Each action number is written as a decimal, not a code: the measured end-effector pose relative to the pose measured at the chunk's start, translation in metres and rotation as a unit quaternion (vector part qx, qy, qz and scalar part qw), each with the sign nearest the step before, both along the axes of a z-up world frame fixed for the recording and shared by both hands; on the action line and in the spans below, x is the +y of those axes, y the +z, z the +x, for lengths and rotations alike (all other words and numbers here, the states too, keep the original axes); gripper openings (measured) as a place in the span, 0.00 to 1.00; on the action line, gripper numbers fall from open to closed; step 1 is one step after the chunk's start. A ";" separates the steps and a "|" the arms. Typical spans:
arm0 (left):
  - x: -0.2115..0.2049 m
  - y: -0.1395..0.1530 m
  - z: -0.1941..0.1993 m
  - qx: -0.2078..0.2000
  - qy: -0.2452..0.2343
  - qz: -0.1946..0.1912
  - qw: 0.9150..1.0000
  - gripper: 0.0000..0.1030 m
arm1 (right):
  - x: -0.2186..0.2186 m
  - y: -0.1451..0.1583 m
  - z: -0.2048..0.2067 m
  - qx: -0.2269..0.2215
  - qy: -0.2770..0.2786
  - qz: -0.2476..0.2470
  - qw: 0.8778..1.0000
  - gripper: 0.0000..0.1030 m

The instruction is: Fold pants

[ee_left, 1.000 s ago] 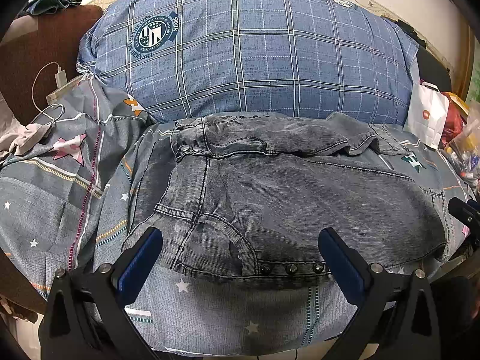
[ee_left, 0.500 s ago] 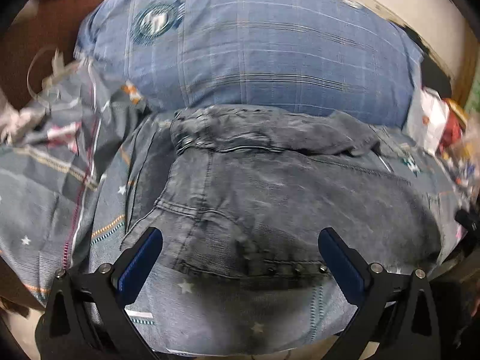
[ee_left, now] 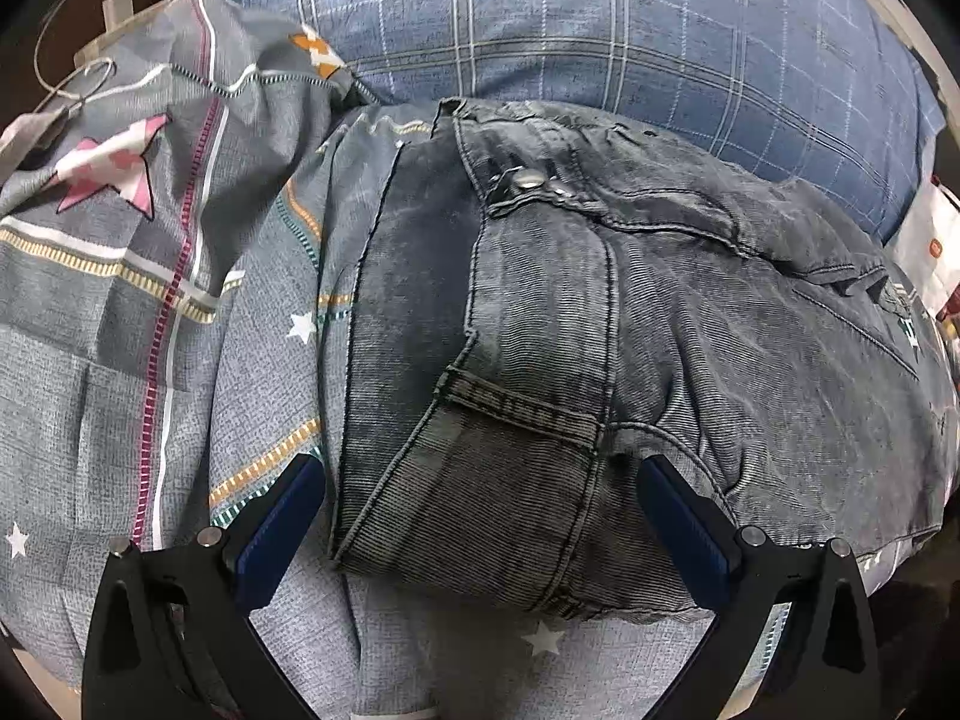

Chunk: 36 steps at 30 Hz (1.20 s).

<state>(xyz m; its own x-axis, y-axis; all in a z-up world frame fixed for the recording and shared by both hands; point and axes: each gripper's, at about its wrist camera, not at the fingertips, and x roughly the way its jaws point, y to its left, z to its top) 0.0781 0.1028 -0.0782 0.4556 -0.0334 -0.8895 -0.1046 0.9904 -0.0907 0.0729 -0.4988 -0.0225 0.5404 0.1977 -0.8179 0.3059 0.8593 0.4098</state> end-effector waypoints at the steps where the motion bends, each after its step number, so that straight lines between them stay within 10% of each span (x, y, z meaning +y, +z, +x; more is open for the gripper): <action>1: -0.002 0.001 -0.002 -0.005 -0.001 -0.001 1.000 1.00 | -0.002 -0.002 0.008 0.004 -0.004 -0.009 1.000 1.00; 12: -0.002 0.001 0.003 -0.026 0.000 0.017 1.000 1.00 | -0.010 -0.038 0.067 0.037 0.012 -0.074 0.996 0.72; 17: -0.007 -0.018 0.010 -0.004 -0.011 0.037 0.999 0.96 | 0.004 -0.045 0.078 0.066 0.050 -0.137 0.987 0.23; 25: -0.010 -0.022 0.008 -0.012 -0.029 0.050 0.998 0.92 | 0.027 0.013 0.099 0.008 0.064 -0.297 0.953 0.19; 29: -0.009 -0.023 0.009 -0.016 -0.029 0.051 0.998 0.93 | 0.021 -0.038 0.132 0.085 0.080 -0.305 0.945 0.34; 36: -0.015 0.006 -0.006 -0.056 -0.033 0.080 0.995 0.92 | 0.022 0.014 0.053 -0.016 0.030 -0.245 0.969 0.56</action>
